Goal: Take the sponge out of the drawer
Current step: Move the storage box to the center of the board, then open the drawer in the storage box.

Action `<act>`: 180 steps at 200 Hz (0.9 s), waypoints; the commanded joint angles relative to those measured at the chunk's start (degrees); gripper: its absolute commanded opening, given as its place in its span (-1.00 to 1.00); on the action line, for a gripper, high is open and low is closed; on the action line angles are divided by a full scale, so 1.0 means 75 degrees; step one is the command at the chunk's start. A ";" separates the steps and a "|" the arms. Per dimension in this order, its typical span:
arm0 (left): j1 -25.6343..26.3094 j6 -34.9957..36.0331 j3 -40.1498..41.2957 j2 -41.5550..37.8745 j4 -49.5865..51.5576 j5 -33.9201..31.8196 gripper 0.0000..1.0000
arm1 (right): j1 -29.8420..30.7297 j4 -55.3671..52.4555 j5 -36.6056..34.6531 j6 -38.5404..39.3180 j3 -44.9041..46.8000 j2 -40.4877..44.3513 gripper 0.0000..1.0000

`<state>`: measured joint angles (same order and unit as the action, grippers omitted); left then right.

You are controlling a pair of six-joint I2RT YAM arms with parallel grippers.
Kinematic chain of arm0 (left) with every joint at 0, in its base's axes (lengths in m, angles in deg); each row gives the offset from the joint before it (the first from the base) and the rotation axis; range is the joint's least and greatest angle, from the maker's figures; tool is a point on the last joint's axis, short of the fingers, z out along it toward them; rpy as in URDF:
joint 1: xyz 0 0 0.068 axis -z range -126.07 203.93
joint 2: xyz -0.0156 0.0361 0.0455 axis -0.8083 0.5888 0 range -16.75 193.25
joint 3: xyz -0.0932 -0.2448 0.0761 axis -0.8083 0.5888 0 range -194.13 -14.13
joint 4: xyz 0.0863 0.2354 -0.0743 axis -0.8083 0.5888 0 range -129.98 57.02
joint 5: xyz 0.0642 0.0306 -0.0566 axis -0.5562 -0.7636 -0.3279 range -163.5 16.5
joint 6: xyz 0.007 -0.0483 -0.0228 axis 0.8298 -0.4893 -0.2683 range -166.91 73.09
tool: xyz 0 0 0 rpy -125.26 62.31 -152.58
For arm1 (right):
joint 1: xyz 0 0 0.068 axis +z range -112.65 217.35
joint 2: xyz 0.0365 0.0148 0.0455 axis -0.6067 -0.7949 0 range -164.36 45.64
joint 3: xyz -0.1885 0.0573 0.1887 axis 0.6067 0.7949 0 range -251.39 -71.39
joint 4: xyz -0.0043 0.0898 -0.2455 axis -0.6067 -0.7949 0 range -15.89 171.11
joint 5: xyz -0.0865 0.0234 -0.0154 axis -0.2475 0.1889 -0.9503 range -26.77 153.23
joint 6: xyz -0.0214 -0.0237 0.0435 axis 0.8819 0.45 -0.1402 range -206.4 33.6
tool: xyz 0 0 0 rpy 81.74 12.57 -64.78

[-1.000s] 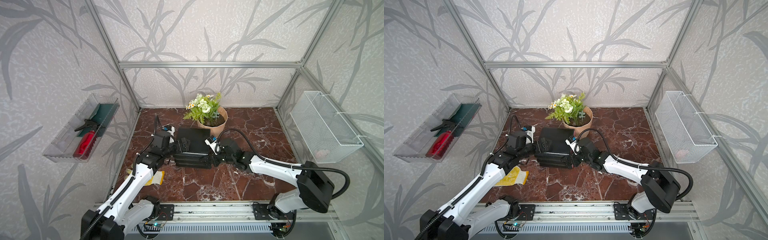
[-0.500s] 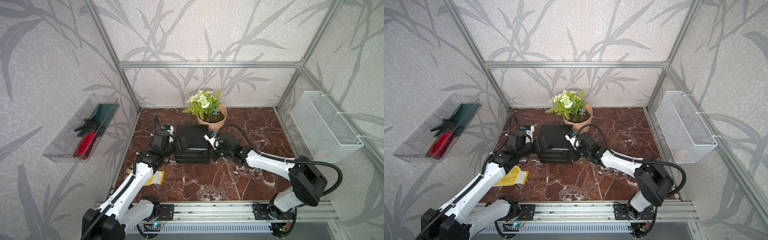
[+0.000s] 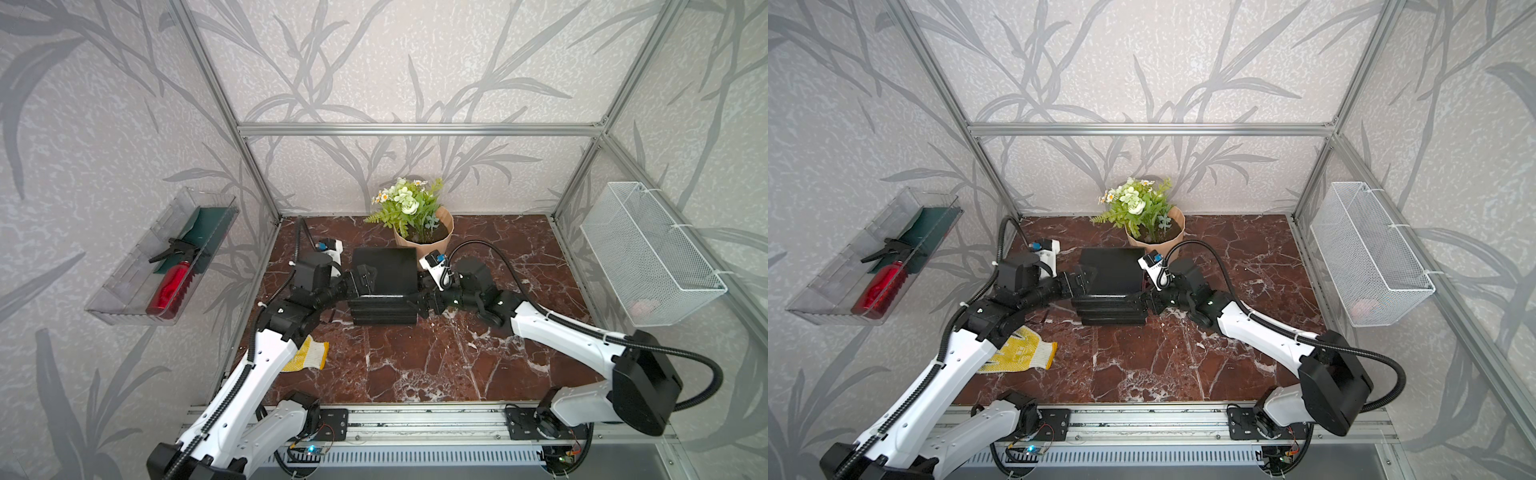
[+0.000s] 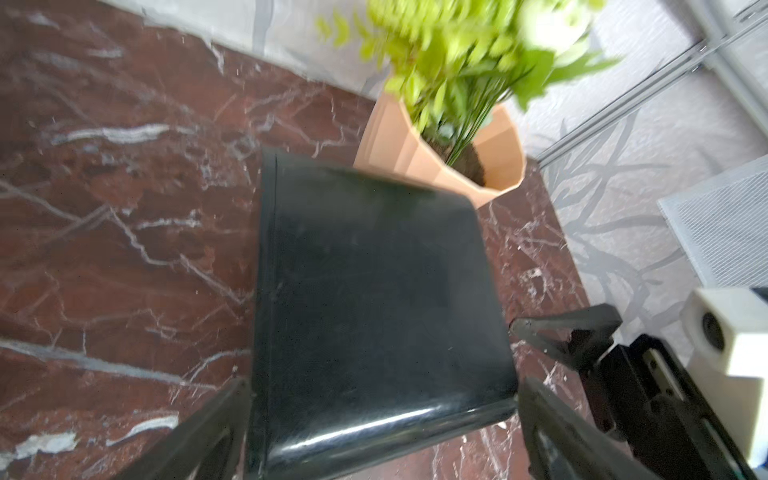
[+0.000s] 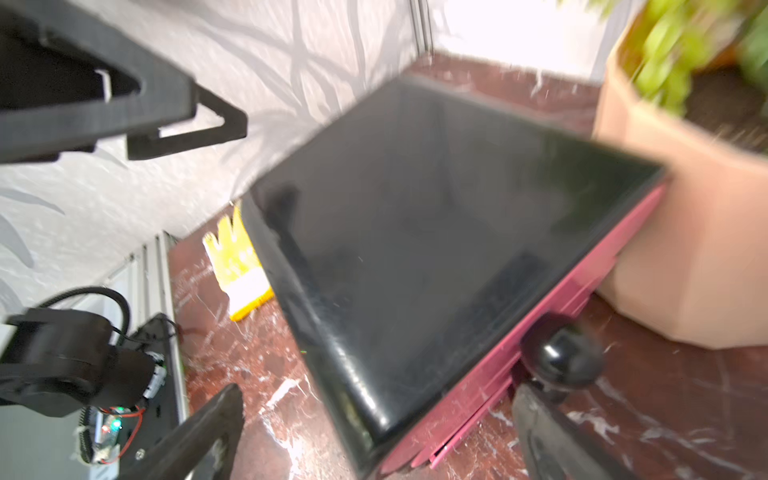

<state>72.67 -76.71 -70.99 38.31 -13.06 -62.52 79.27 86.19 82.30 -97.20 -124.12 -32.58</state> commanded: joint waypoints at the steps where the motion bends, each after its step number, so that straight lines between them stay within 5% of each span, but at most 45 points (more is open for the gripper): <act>1: 0.0041 -0.0210 -0.0799 0.0205 0.0439 -0.0069 0.98 | -0.0056 -0.0513 -0.0100 0.0054 0.0190 0.0542 0.98; 96: 0.0070 -0.2216 -0.2703 0.0650 -0.0659 0.0224 0.98 | -0.0112 -0.1989 -0.1499 -0.0330 0.0465 0.1843 0.98; 180: 0.0026 -0.2232 -0.3425 0.1319 -0.0760 0.0433 0.98 | -0.0115 -0.2150 -0.1989 -0.0457 0.0001 0.1300 0.98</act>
<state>72.98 -93.54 -94.13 47.71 -19.16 -59.48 78.63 69.89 68.18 -100.11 -122.13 -21.45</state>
